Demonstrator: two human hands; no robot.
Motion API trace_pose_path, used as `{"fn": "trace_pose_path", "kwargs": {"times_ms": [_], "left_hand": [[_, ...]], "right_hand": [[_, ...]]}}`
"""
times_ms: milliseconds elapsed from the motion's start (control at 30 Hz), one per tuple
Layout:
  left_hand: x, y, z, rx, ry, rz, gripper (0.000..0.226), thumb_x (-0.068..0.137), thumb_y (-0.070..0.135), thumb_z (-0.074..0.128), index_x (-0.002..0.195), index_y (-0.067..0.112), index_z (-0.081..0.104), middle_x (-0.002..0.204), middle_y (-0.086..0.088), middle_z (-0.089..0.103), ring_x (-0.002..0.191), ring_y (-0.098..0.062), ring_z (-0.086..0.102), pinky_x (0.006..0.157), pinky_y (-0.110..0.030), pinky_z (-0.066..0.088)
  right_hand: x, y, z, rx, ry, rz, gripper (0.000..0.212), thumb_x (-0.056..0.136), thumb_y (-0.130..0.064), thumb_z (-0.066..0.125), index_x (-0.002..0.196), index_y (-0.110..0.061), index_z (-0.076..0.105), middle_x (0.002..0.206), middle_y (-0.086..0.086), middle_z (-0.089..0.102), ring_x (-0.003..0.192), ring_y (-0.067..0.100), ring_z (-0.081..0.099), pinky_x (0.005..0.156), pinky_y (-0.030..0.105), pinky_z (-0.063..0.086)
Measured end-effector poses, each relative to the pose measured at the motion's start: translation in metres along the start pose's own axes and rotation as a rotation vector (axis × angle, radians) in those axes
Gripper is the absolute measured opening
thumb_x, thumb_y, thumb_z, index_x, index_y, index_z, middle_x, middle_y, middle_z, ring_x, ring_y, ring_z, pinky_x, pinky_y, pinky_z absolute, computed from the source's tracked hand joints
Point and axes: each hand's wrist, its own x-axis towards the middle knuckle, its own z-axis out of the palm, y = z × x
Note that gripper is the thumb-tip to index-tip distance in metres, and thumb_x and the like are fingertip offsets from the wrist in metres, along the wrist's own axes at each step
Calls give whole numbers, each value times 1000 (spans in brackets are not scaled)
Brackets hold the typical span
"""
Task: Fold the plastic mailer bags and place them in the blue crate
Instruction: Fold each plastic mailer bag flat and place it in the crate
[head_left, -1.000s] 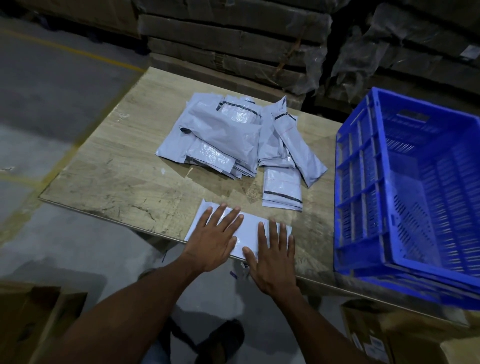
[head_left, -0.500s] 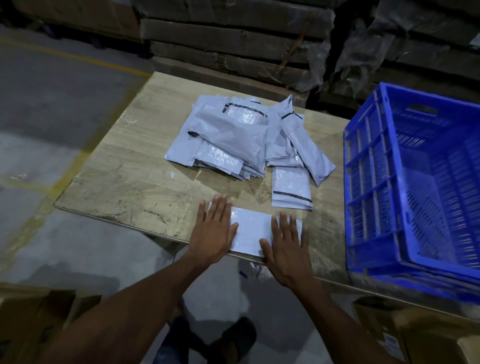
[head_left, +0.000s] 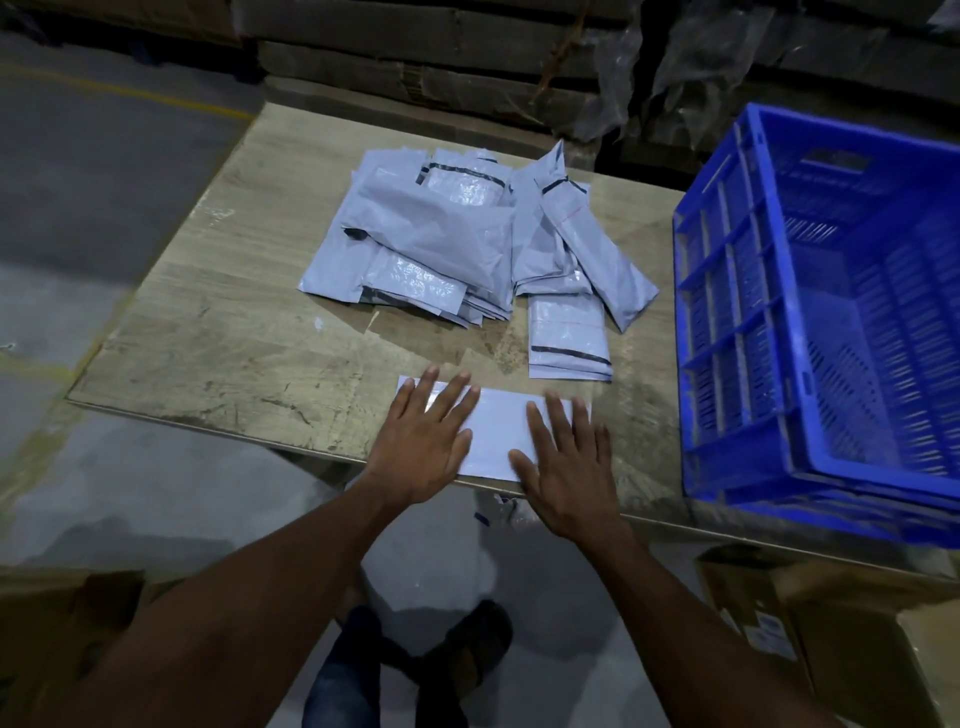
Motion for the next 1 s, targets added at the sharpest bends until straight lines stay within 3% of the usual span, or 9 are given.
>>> {"fn": "trace_pose_path", "kwargs": {"times_ms": [133,267,367,500,767,800,867,933,1000], "left_hand": [[-9,-11,1,-28,18,-64,66,106,58,23,165,28,23,173,-2,12,159,-35,4,127,-54,13],[-16,-14,1,-25,39,-99,68,105,60,23,165,27,19,174,-3,7,159,-35,1,127,-53,12],[-15,-11,0,-9,23,-100,69,105,60,22,166,27,17,174,-4,4,159,-36,-1,127,-54,10],[-15,-14,2,-2,13,-94,72,104,63,17,166,27,18,174,-3,3,160,-34,-3,128,-52,7],[-13,-16,-1,-19,-27,-88,87,96,80,2,166,29,5,174,-3,-9,158,-33,-14,128,-54,3],[-13,-16,-1,-22,-38,-86,90,94,83,3,166,30,3,173,-3,-11,158,-33,-16,127,-54,1],[-13,-17,-1,-22,-46,-79,94,92,87,8,166,29,2,173,-3,-12,158,-33,-18,127,-54,-1],[-12,-18,0,-23,-57,-79,97,91,89,11,166,29,1,173,-3,-15,157,-33,-20,127,-54,-2],[-12,-19,1,-36,-47,-79,97,91,90,12,166,29,2,173,-2,-15,157,-33,-20,127,-53,-3]], "right_hand": [[-6,12,-6,26,-65,54,82,93,-77,-2,161,-31,-1,168,-1,-17,154,28,-14,123,51,-4],[-6,9,-9,65,-103,92,88,89,-81,-7,161,-29,-6,166,4,-24,152,29,-23,122,58,-5],[-3,-16,-13,-16,-14,45,81,97,-71,0,161,-21,1,167,14,-13,153,38,-14,120,62,-6],[8,-41,-5,-4,5,-227,69,103,-64,12,162,-27,13,170,4,-2,155,29,-7,119,66,4],[0,-4,-10,7,-109,-57,86,95,-79,18,158,-32,-16,164,2,-30,150,28,-28,117,61,-12],[-1,-6,-11,13,-96,-71,86,95,-78,22,159,-30,-11,165,3,-26,151,29,-26,116,61,-12],[-3,-8,-13,38,-10,-181,73,99,-67,35,157,-26,20,169,7,-1,155,30,-10,120,66,0],[-5,-10,-13,49,73,-325,48,99,-52,51,138,-25,49,163,10,28,154,32,12,116,69,19],[-6,-12,-12,57,109,-383,29,96,-42,62,120,-25,60,156,10,41,151,34,24,111,69,26]]}}
